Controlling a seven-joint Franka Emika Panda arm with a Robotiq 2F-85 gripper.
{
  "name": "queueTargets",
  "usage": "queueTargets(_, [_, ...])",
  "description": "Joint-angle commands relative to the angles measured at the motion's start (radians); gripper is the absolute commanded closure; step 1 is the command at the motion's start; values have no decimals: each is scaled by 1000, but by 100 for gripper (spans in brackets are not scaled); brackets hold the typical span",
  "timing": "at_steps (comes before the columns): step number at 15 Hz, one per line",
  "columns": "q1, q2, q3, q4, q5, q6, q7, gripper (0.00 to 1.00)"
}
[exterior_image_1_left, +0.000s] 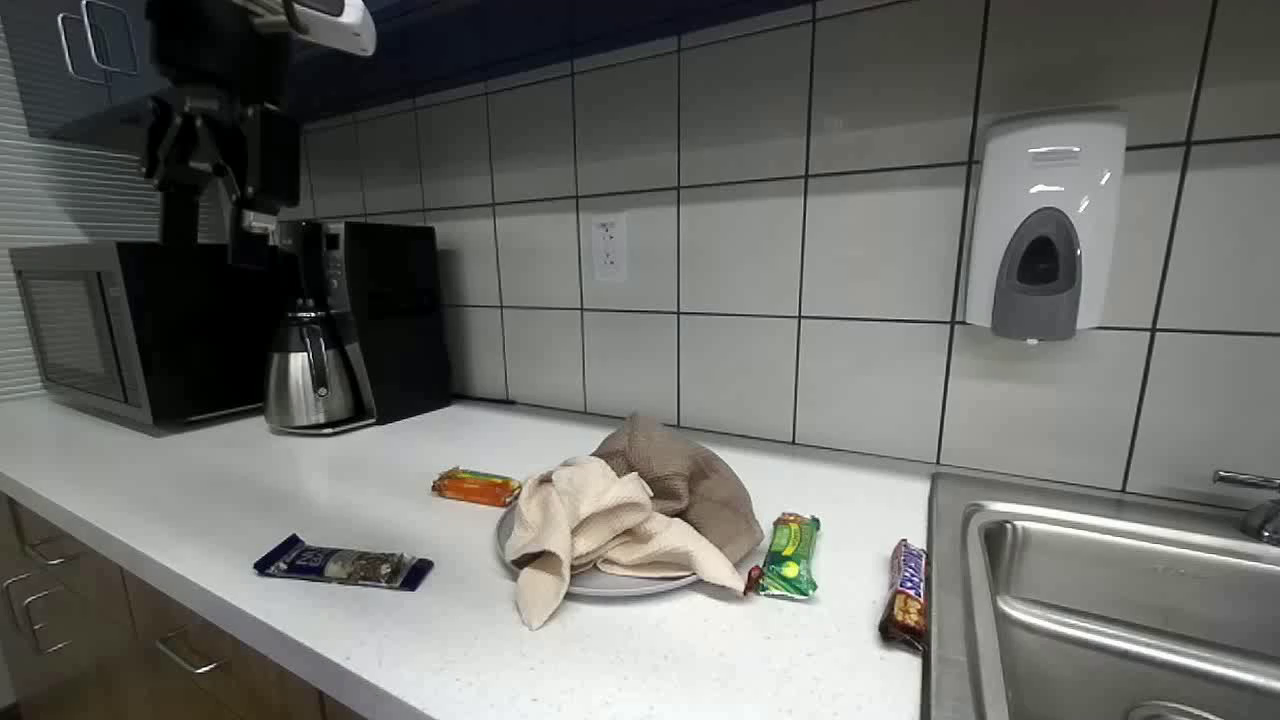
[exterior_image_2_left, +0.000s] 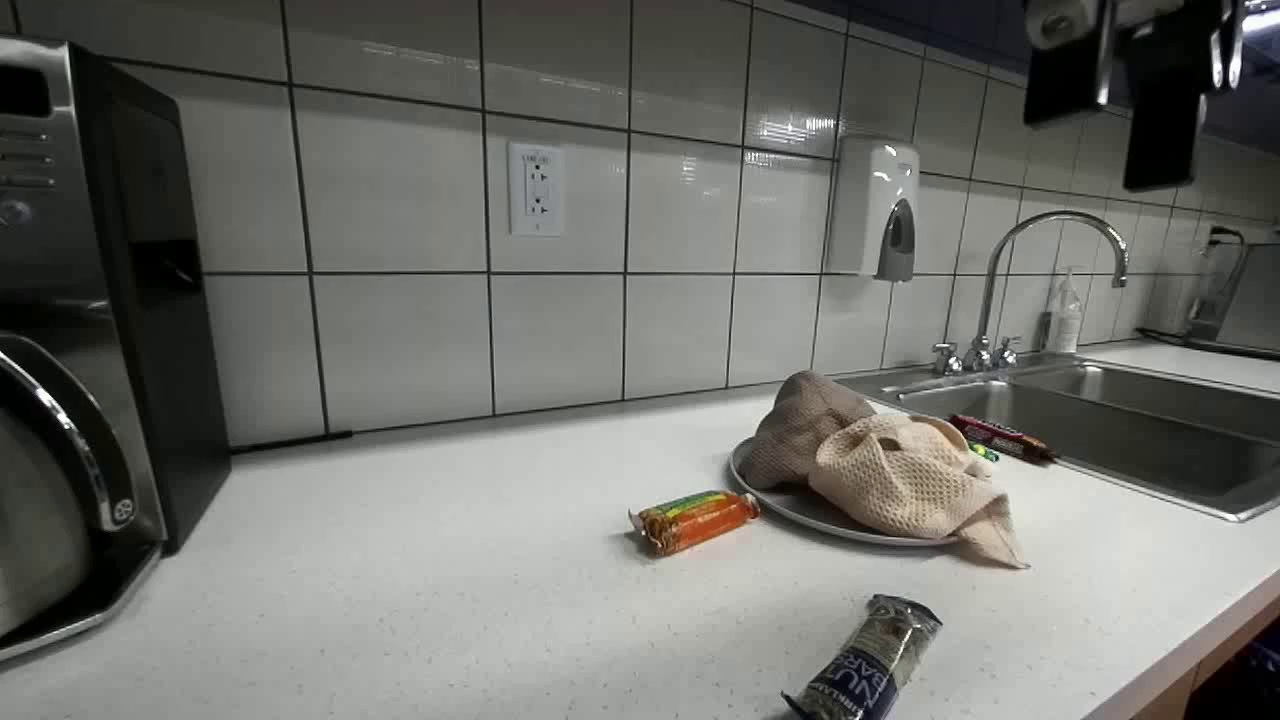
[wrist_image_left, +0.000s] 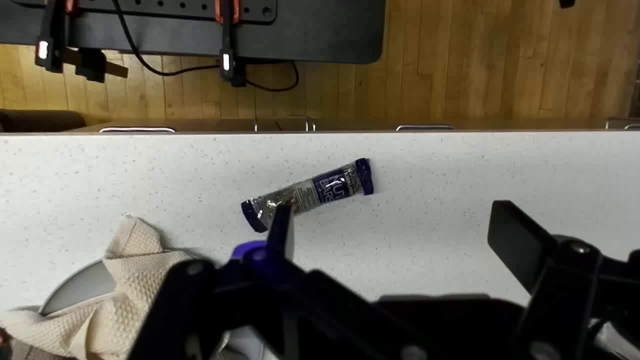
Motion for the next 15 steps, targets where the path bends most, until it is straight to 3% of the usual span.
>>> queueTargets(1, [-16,0,12,2,7,-4,-7,0])
queueTargets(9, [-20,-3,25,-2,-11,9,0,0])
queueTargets(15, [-27,-29,66,-35,-97,103,23,0])
